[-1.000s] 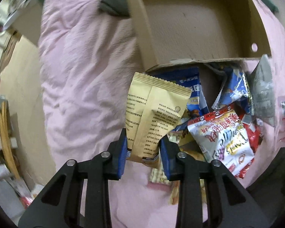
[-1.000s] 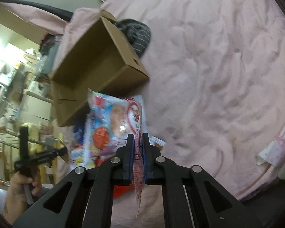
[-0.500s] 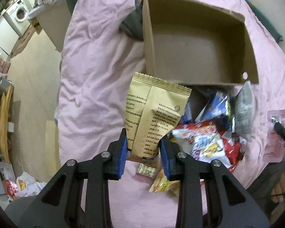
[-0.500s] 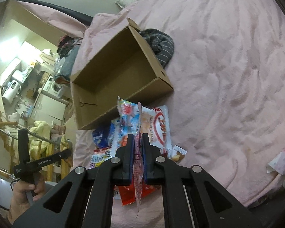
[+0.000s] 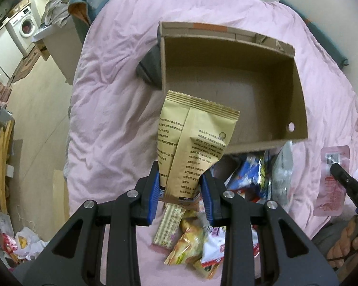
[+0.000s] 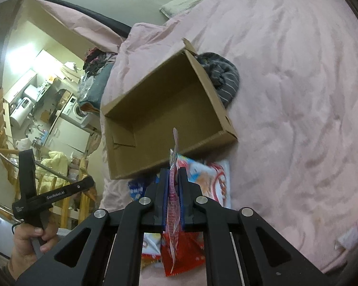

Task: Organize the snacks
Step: 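Carry the tan packet and pink packet over the cardboard box with both grippers, then open both grippers to drop the packets into the box, then withdraw, then grasp the white Powers chip bag with the left gripper while the right grasps the shrimp flakes bag, then lift both bags and carry them over the cardboard box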

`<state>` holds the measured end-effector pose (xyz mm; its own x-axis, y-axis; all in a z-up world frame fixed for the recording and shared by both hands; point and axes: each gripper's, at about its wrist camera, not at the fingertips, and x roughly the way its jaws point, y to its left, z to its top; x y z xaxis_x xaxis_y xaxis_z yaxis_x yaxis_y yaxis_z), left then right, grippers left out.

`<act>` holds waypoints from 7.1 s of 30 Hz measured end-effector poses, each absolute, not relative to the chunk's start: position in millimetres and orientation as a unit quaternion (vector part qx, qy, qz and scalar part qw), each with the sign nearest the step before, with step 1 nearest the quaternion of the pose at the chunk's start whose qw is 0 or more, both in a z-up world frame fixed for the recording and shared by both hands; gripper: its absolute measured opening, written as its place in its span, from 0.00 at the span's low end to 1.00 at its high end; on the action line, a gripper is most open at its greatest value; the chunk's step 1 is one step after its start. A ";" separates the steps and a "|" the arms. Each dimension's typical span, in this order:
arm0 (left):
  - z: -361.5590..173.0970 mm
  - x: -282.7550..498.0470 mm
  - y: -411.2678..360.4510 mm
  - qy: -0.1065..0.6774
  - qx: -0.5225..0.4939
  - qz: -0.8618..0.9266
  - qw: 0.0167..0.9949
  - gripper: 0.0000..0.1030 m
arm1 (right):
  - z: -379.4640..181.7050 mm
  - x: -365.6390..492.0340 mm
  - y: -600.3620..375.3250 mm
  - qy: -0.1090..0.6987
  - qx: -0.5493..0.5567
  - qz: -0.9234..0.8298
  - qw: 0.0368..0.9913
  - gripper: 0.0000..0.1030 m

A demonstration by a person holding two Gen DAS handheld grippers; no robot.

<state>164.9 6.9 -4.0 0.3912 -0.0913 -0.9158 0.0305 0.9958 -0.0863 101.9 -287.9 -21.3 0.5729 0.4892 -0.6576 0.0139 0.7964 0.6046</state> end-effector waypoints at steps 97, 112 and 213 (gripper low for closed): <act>-7.1 223.1 3.9 0.428 -0.037 -0.040 0.902 0.71 | -28.5 238.0 -236.1 0.420 0.202 0.154 0.871 0.80; 12.7 180.9 25.1 0.412 -0.057 -0.016 0.909 0.92 | 8.4 179.6 -244.1 0.355 0.167 0.119 0.912 1.00; -49.9 107.8 10.8 0.575 -0.019 -0.083 0.814 0.45 | -135.5 164.0 -251.4 0.607 0.286 0.141 0.728 0.99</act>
<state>107.8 10.8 -49.9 0.3248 -0.1567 -0.9327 0.1137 0.9855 -0.1260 164.0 -251.4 -135.5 0.2231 0.5526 -0.8030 0.1416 0.7967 0.5876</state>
